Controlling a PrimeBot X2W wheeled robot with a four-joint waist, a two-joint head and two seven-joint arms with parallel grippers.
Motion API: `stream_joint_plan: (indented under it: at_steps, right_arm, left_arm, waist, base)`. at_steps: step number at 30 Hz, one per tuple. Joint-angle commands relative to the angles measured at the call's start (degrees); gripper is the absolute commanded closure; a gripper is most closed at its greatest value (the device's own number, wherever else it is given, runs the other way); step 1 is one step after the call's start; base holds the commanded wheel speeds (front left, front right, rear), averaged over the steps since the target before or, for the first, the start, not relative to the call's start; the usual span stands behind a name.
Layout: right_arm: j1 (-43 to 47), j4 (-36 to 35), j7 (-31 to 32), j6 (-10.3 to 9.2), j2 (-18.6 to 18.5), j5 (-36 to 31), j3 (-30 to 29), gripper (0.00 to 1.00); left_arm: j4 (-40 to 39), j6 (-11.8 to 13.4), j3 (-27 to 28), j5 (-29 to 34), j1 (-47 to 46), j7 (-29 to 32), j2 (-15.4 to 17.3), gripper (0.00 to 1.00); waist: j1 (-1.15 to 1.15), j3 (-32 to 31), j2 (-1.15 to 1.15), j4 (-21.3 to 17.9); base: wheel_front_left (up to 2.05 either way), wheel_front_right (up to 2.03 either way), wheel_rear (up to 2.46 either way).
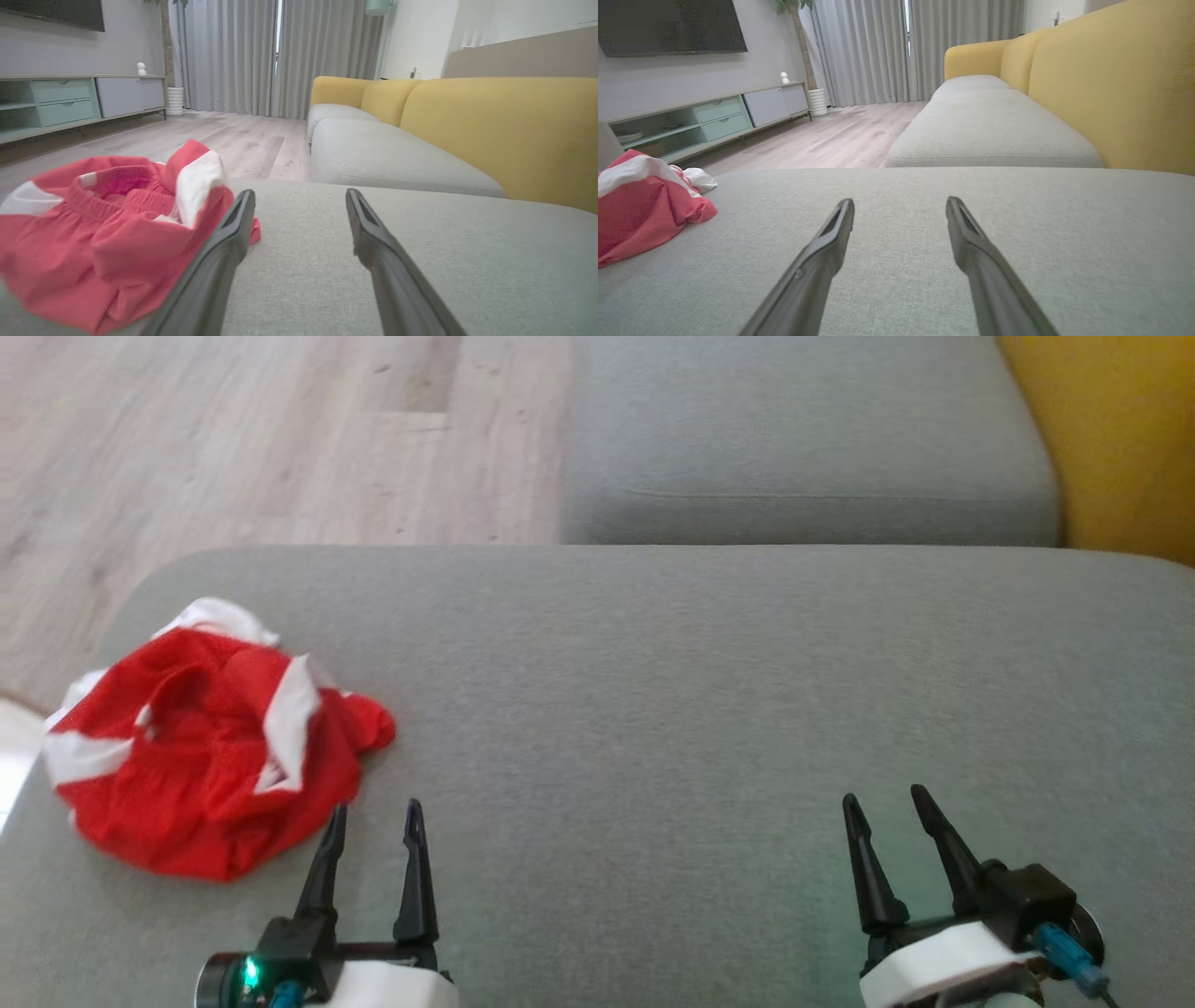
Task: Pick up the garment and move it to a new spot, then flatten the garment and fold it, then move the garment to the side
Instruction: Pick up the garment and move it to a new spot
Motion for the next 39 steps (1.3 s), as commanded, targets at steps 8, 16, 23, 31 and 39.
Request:
stream_joint_plan:
  at_steps: [8, 16, 23, 31, 39]
  right_arm:
    - [-2.36, -2.76, -0.63, 0.43, -0.52, 1.61, 2.14, 0.0]
    - [-3.27, -2.95, -0.63, 0.43, -0.52, 1.61, 2.51, 0.0]
    - [-3.25, -2.89, -0.63, 0.43, -0.52, 1.51, 2.35, 0.0]
    - [-3.29, -3.36, -0.63, 0.43, -0.52, 0.93, 1.66, 0.0]
    - [-4.69, -3.83, -0.63, 0.43, -0.52, -5.05, 0.82, 0.0]
  left_arm:
    - [-2.03, 0.06, 2.84, -0.23, -2.04, -0.7, 0.19, 0.0]
    - [-1.99, -0.2, 4.6, 0.96, -1.96, -0.7, 0.19, 0.0]
    - [-2.76, 0.5, 6.16, 1.2, -1.78, -0.7, 0.19, 0.0]
    - [-3.31, 1.38, 8.13, 2.44, -2.84, -0.7, 0.19, 0.0]
    - [-5.22, -1.85, 9.95, 4.87, -13.69, -0.7, 2.48, 0.0]
  waist:
    - [0.0, 1.63, 0.0, 8.91]
    - [0.0, 2.06, 0.0, 15.7]
    - [0.0, 1.94, 0.0, 19.27]
    - [0.0, 3.87, 0.0, 21.13]
    - [0.0, 11.84, 0.0, 21.39]
  base:
    - [0.0, 0.0, 0.0]
    - [0.0, 0.0, 0.0]
    - [0.0, 0.0, 0.0]
    - [0.0, 0.0, 0.0]
    - [0.0, 0.0, 0.0]
